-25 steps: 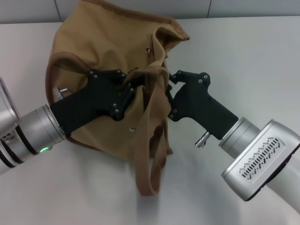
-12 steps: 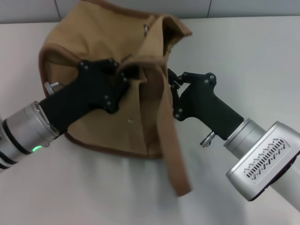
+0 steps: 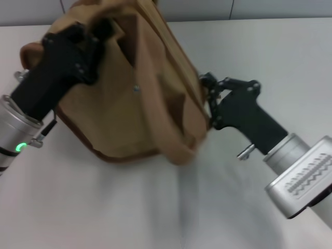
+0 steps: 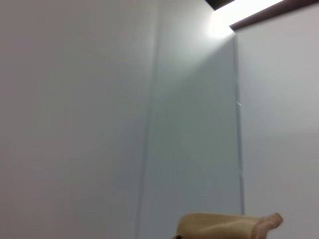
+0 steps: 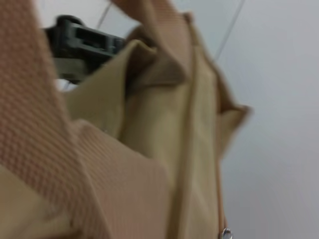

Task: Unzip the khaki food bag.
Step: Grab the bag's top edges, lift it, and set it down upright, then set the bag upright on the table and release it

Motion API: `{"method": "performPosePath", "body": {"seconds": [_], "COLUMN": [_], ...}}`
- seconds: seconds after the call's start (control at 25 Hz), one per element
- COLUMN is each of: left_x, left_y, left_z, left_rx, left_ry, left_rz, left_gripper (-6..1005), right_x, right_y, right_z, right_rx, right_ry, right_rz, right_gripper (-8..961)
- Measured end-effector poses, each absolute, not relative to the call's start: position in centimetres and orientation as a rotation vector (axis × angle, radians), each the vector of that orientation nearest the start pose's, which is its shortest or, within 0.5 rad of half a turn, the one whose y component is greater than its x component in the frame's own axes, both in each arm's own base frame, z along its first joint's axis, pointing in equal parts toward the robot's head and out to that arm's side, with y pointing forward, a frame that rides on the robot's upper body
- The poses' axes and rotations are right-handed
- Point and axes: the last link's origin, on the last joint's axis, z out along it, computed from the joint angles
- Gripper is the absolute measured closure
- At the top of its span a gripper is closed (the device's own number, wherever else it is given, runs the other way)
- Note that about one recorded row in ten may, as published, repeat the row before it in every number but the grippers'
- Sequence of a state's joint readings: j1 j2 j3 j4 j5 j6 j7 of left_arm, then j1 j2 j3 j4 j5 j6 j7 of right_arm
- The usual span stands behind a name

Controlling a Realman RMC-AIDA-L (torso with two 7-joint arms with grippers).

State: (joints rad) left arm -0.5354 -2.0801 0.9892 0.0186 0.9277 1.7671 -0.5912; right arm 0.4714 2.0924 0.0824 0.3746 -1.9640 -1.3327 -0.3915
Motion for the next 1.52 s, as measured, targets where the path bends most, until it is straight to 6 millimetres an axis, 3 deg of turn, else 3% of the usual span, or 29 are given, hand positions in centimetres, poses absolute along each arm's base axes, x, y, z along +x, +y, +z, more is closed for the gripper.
{"method": "performPosePath", "body": {"seconds": [0.24,0.68,1.0,1.24,1.44,1.52], "left_x": [-25.0,-26.8,-27.2,-27.3,-27.4,-27.4], "left_y": [29.8,29.1,29.0,29.0,29.0,29.0], "left_z": [-0.4,-0.5,-0.6,-0.6,-0.7,-0.7], "left_rx": [-1.913,-1.87,-1.866,-1.867,-1.867,-1.867], "left_ry": [-0.383,-0.466,-0.48,-0.479,-0.487,-0.487], "left_rz": [-1.458,-1.389,-1.371,-1.368,-1.363,-1.362], "left_gripper": [939,939,939,939,940,940], "right_x": [25.6,25.6,26.9,26.1,25.4,25.2], "right_y": [28.5,29.7,31.7,32.0,32.4,32.6], "right_z": [-7.7,-7.1,-6.1,-7.2,-7.5,-7.5], "right_rx": [-1.892,-1.905,-1.995,-2.165,-2.19,-2.191], "right_ry": [0.068,0.094,0.093,0.038,0.015,0.015], "right_rz": [0.776,0.811,0.746,0.748,0.758,0.759], "right_gripper": [875,830,797,558,366,358]}}
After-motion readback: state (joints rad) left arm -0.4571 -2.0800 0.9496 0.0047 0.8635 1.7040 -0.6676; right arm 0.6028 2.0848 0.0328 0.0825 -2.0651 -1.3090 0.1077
